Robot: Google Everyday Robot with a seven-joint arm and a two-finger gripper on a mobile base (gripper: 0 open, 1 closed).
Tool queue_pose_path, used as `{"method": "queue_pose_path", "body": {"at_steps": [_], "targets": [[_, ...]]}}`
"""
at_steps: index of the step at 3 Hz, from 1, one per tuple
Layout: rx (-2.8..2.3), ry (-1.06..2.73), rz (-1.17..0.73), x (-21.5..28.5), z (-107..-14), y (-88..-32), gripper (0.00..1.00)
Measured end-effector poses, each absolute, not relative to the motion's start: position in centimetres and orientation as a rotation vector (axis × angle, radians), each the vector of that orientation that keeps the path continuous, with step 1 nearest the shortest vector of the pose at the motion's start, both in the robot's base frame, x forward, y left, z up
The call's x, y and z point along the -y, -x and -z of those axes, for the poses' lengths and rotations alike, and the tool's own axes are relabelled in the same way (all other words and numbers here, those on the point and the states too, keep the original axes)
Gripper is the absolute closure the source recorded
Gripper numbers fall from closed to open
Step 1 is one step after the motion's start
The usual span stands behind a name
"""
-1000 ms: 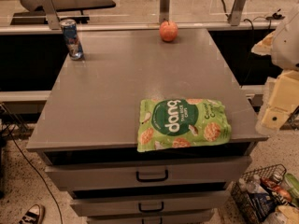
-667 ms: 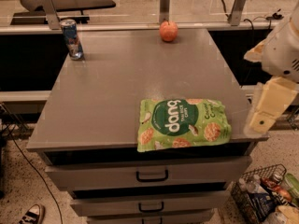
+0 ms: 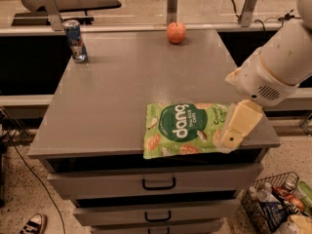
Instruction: Move green rice chip bag near redbull can
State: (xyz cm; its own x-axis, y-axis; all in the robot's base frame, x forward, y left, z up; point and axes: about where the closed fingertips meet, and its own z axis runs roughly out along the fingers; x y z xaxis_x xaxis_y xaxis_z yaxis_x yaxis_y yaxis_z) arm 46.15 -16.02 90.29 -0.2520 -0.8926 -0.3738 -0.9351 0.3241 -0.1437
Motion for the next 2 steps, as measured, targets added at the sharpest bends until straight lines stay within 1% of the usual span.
{"method": "queue_pose_path", "body": {"at_steps": [2], "targets": [[-2.184, 1.57, -0.231, 13.6, -86.2, -47.9, 0.0]]}}
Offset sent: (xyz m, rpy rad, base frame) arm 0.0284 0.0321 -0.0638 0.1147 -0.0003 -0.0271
